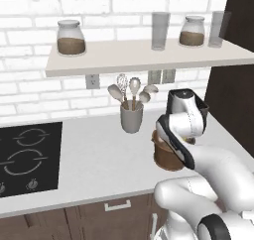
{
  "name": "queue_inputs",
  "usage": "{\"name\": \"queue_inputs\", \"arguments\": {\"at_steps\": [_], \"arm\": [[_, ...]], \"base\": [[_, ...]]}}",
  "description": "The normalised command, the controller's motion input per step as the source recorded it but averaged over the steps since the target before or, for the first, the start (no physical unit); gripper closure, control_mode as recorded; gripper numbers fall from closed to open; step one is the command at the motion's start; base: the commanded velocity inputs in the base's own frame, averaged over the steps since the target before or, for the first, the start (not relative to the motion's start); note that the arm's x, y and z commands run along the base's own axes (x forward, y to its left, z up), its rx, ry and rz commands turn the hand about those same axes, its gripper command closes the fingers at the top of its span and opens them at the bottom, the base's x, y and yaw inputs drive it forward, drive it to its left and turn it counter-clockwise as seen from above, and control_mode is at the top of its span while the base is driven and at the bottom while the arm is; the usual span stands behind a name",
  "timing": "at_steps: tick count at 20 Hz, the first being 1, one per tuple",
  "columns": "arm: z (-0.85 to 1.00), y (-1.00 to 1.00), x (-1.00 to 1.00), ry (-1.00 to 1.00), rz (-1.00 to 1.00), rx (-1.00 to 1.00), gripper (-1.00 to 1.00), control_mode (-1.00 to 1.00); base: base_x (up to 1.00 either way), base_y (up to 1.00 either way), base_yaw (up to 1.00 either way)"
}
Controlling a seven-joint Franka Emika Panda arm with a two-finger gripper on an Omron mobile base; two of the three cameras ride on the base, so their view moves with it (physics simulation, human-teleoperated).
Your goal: Open the cabinet, pick up the bread from the cabinet and place it in the basket. Then move the basket to the dining counter.
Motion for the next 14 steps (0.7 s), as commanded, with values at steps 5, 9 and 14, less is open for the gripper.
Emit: {"name": "queue_inputs", "arguments": {"at_steps": [5,9,14], "arm": [[-0.24,-0.05,0.13,0.03,0.05,0.07,1.00,-1.00],[-0.32,-0.01,0.00,0.00,0.01,0.04,-1.00,-1.00],[-0.05,0.00,0.00,0.00,0.00,0.00,-1.00,-1.00]], "base": [[0.00,0.00,0.00],[0.00,0.00,0.00],[0.00,0.00,0.00]]}}
